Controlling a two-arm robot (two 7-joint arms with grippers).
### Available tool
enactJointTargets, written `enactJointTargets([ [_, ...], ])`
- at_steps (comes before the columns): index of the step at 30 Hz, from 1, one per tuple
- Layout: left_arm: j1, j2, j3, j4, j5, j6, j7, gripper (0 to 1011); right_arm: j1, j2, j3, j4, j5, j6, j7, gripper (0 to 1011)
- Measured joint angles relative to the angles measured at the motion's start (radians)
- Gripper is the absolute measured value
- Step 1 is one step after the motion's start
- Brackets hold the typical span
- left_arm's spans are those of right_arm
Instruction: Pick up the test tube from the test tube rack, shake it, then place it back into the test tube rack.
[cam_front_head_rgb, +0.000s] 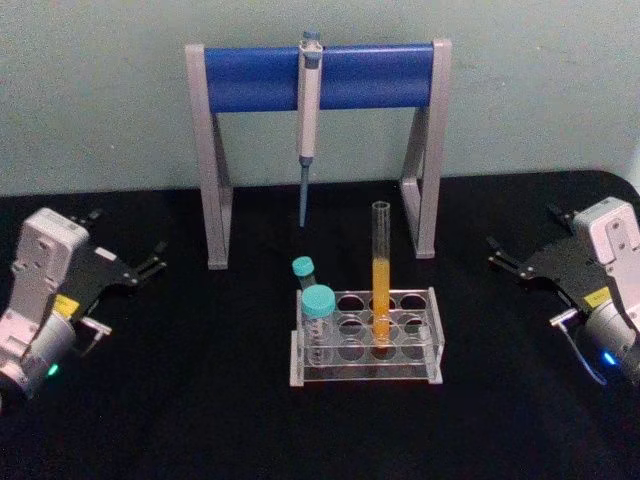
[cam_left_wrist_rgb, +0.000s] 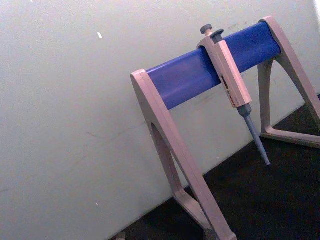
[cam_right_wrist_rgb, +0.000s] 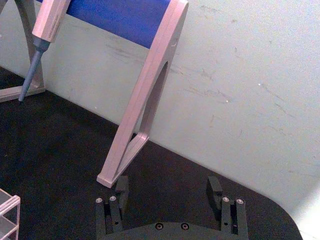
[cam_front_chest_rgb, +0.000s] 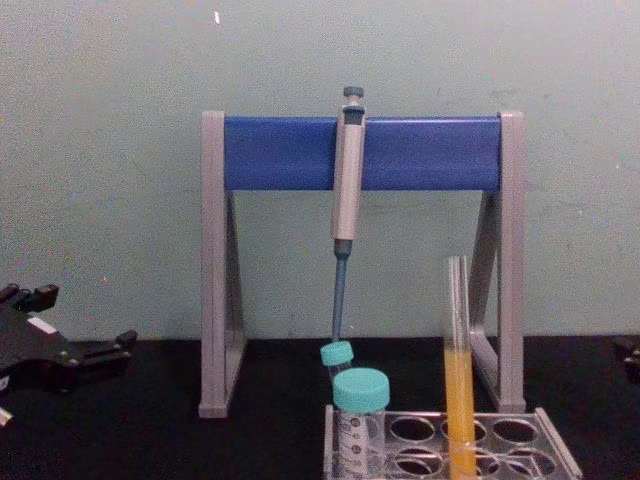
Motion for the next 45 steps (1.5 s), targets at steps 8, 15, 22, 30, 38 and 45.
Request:
enactJointTargets([
  [8, 0.000, 0.000, 0.000, 0.000, 0.000, 0.000, 0.000, 1001, 0.001, 0.001, -0.001, 0.000, 0.000, 0.000, -0.001, 1000],
  [15, 0.000, 0.000, 0.000, 0.000, 0.000, 0.000, 0.000, 1002, 0.001, 0.001, -0.001, 0.000, 0.000, 0.000, -0.001, 1000],
  [22, 0.000, 0.000, 0.000, 0.000, 0.000, 0.000, 0.000, 1001, 0.002, 0.001, -0.001, 0.000, 0.000, 0.000, -0.001, 1000],
  [30, 0.000, 0.000, 0.000, 0.000, 0.000, 0.000, 0.000, 1001, 0.002, 0.001, -0.001, 0.000, 0.000, 0.000, -0.001, 1000],
  [38, 0.000, 0.000, 0.000, 0.000, 0.000, 0.000, 0.000, 1001, 0.002, 0.001, -0.001, 0.000, 0.000, 0.000, -0.001, 1000],
  [45, 0.000, 0.000, 0.000, 0.000, 0.000, 0.000, 0.000, 1001, 0.002, 0.001, -0.001, 0.000, 0.000, 0.000, -0.001, 1000],
])
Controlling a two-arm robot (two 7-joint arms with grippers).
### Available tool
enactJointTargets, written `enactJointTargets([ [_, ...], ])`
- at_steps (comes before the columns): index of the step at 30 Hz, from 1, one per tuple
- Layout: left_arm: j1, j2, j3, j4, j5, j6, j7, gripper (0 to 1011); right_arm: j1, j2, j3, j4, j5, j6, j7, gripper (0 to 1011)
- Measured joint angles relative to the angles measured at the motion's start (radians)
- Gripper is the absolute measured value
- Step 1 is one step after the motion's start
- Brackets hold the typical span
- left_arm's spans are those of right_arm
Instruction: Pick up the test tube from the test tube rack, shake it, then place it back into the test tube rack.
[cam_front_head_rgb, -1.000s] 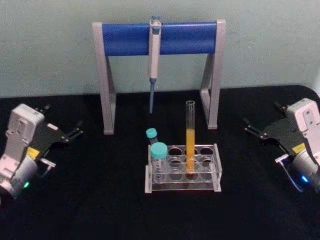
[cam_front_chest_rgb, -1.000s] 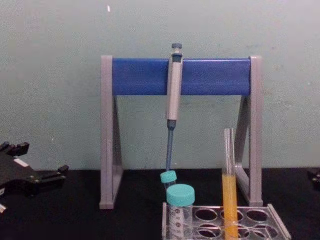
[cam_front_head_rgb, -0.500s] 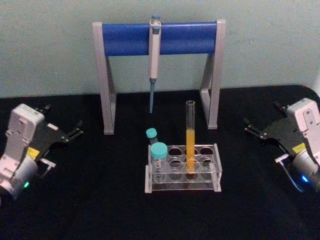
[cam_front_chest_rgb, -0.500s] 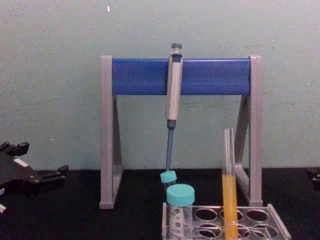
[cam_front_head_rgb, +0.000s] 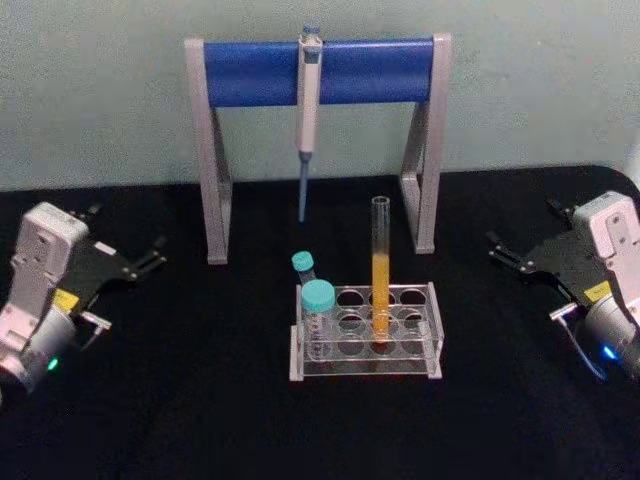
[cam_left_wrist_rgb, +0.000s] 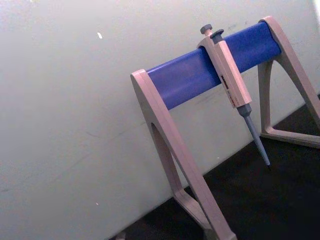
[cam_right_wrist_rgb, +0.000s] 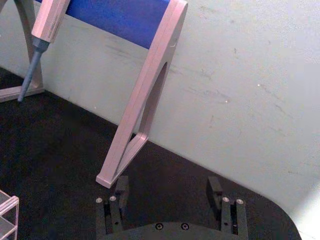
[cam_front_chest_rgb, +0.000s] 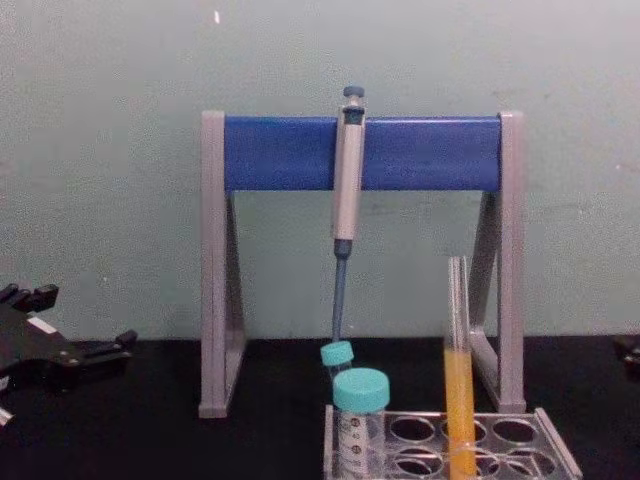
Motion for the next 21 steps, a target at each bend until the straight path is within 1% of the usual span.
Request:
enactJointTargets([
  [21, 0.000, 0.000, 0.000, 0.000, 0.000, 0.000, 0.000, 1001, 0.000, 0.000, 0.000, 0.000, 0.000, 0.000, 0.000, 1000],
])
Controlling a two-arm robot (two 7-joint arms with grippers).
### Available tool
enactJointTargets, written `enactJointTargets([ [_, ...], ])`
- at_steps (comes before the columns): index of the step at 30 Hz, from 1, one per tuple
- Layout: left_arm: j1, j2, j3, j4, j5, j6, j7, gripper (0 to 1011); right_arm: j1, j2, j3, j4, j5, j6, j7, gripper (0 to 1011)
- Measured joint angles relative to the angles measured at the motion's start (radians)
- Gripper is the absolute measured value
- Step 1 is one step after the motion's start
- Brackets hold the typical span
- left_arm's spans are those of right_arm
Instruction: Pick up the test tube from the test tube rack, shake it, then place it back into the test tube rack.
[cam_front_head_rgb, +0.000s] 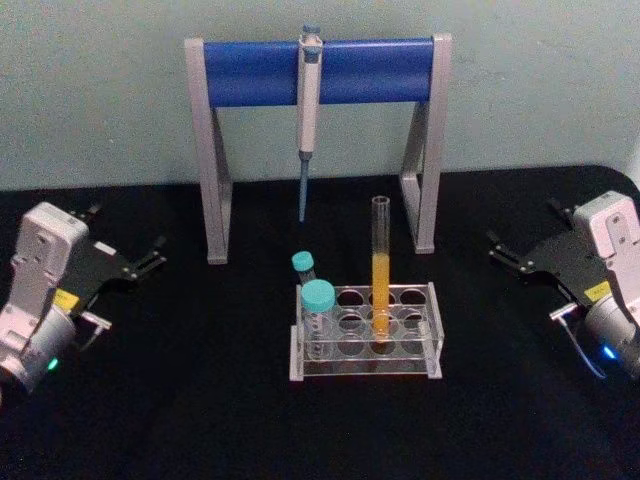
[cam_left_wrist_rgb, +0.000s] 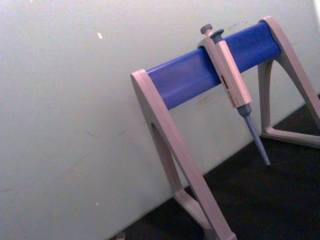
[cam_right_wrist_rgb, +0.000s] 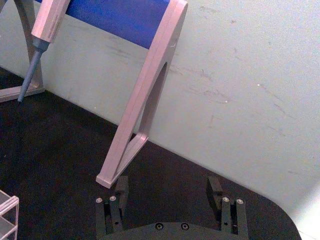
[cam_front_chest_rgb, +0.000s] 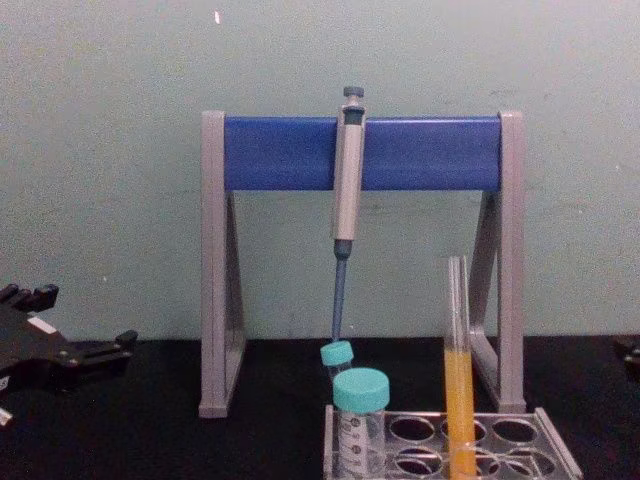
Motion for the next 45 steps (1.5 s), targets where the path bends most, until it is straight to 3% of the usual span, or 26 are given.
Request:
enactJointTargets([
  [11, 0.000, 0.000, 0.000, 0.000, 0.000, 0.000, 0.000, 1001, 0.000, 0.000, 0.000, 0.000, 0.000, 0.000, 0.000, 1000],
  [24, 0.000, 0.000, 0.000, 0.000, 0.000, 0.000, 0.000, 1001, -0.052, -0.004, 0.046, -0.063, 0.037, 0.021, 0.052, 1000],
  [30, 0.000, 0.000, 0.000, 0.000, 0.000, 0.000, 0.000, 1001, -0.095, -0.001, 0.074, -0.130, 0.108, 0.053, 0.114, 1000],
  [33, 0.000, 0.000, 0.000, 0.000, 0.000, 0.000, 0.000, 1001, -0.117, 0.004, 0.089, -0.175, 0.167, 0.088, 0.172, 1000],
  [45, 0.000, 0.000, 0.000, 0.000, 0.000, 0.000, 0.000, 1001, -0.133, 0.014, 0.108, -0.257, 0.308, 0.221, 0.358, 1000],
])
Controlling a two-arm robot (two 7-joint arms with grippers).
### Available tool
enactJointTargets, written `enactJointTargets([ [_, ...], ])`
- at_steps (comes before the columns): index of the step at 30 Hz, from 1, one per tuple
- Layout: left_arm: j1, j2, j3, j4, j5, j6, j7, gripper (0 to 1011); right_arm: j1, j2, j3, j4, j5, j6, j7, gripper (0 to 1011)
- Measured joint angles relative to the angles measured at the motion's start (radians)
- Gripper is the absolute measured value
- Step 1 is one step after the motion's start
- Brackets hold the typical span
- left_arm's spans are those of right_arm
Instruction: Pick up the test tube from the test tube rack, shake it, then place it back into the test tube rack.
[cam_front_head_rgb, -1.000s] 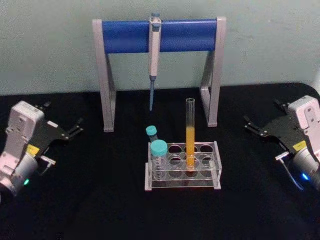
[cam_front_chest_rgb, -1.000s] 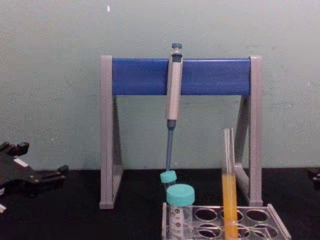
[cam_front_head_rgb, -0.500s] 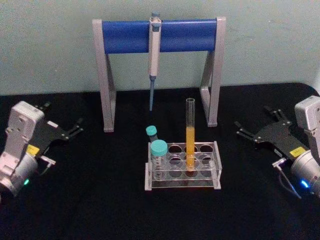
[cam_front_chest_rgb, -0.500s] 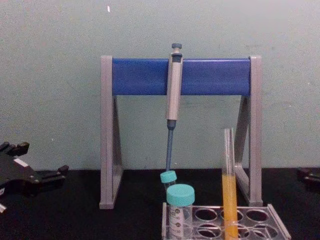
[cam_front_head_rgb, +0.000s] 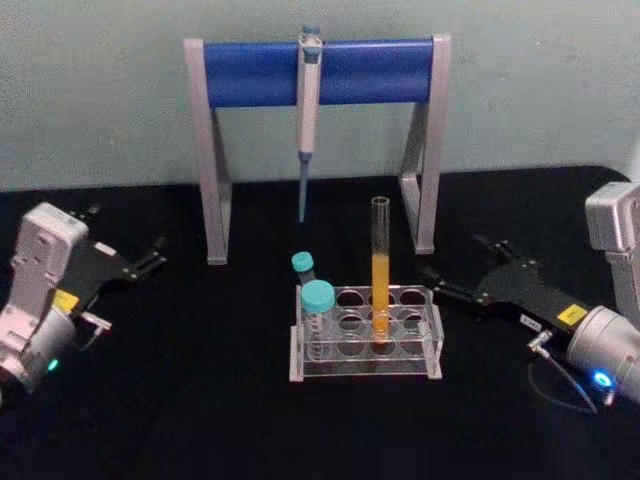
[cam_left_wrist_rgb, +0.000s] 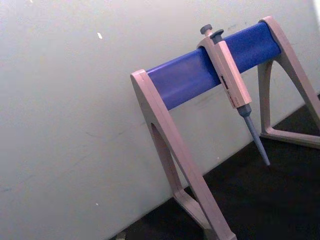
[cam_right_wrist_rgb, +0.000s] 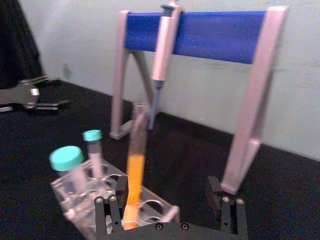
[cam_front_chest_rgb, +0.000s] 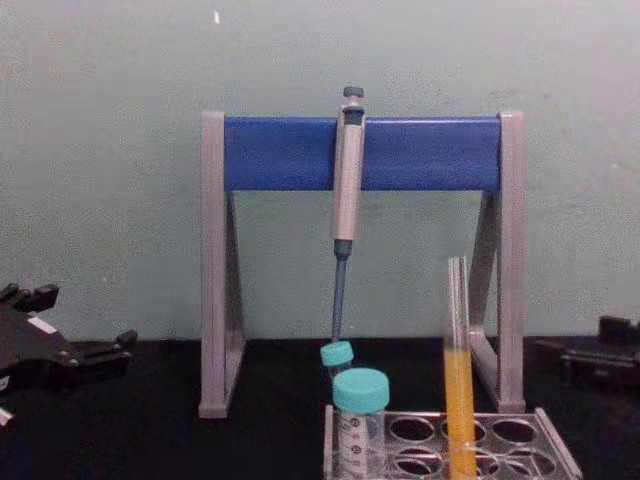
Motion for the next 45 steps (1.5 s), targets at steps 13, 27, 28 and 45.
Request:
enactJointTargets([
  [13, 0.000, 0.000, 0.000, 0.000, 0.000, 0.000, 0.000, 1001, 0.081, -0.025, -0.038, 0.027, 0.038, 0.130, 0.089, 1000],
  [27, 0.000, 0.000, 0.000, 0.000, 0.000, 0.000, 0.000, 1001, 0.213, -0.093, -0.123, 0.141, -0.011, 0.161, 0.104, 1000],
  [28, 0.000, 0.000, 0.000, 0.000, 0.000, 0.000, 0.000, 1001, 0.216, -0.096, -0.126, 0.146, -0.014, 0.161, 0.104, 1000],
  [45, 0.000, 0.000, 0.000, 0.000, 0.000, 0.000, 0.000, 1001, 0.269, -0.158, -0.159, 0.219, -0.080, 0.142, 0.096, 1000],
])
